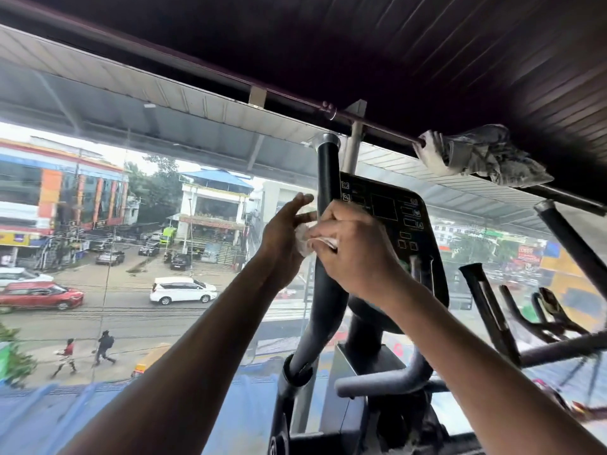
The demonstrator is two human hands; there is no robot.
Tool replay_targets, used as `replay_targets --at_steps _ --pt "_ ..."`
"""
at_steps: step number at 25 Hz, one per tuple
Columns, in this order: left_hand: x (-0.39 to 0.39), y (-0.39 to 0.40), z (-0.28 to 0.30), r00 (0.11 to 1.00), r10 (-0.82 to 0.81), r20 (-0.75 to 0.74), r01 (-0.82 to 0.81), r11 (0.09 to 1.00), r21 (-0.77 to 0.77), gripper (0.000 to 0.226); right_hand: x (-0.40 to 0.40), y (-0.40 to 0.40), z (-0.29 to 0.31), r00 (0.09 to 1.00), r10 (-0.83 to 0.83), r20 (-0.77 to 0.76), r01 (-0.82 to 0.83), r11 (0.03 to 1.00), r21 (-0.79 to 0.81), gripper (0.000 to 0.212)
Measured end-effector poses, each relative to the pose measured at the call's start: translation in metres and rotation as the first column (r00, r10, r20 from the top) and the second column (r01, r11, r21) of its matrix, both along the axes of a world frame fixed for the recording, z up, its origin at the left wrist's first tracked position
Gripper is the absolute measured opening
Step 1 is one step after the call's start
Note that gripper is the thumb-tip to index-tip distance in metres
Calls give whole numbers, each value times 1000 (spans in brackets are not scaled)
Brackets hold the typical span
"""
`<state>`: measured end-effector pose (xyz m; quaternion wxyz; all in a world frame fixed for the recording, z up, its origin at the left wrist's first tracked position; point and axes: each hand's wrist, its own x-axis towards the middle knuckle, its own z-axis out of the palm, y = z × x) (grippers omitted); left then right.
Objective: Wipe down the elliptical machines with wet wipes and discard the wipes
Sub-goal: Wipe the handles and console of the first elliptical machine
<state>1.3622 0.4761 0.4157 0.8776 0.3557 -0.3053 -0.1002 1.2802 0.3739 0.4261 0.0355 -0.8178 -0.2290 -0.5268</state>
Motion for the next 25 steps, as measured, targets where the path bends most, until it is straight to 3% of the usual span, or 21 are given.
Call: replay_targets --at_steps 1,4,6,8,9,13,17,19,21,22,25 --pt "-3 1 -2 1000 -9 -7 10 1000 9 17 -1 -2 -3 1000 28 -12 -28 999 33 12" --pt "-5 0 -9 999 44 10 -45 998 54 15 -1 -2 3 999 37 34 -46 934 354 13" --pt "-8 0 -13 998 -1 57 -2 999 50 16 -8 8 -19 998 -1 57 -14 964 265 13" --pt "-8 6 -16 996 -29 80 23 997 73 14 -23 12 -47 998 -13 65 13 1000 10 11" --pt "-7 8 -17 996 -42 75 36 996 86 13 -26 9 -50 995 -23 93 27 999 -41 10" --pt "-4 11 -31 991 -125 41 119 987 111 16 -18 17 -46 967 -110 228 23 936 352 14" --pt "-8 18 -41 986 -139 96 119 974 192 13 -29 29 -108 946 -110 305 84 992 98 24" --pt "-8 18 -45 980 -165 110 141 970 199 16 -24 23 -90 931 -141 336 62 970 235 21" --pt "-8 15 -51 977 -179 114 154 968 198 19 -15 28 -62 912 -215 349 12 865 501 19" --pt "-9 14 -54 977 -178 117 153 969 196 21 -12 33 -59 914 -219 341 -6 835 550 20" --pt "-6 16 -59 972 -196 128 173 970 168 34 -15 32 -101 920 -164 356 35 938 344 24"
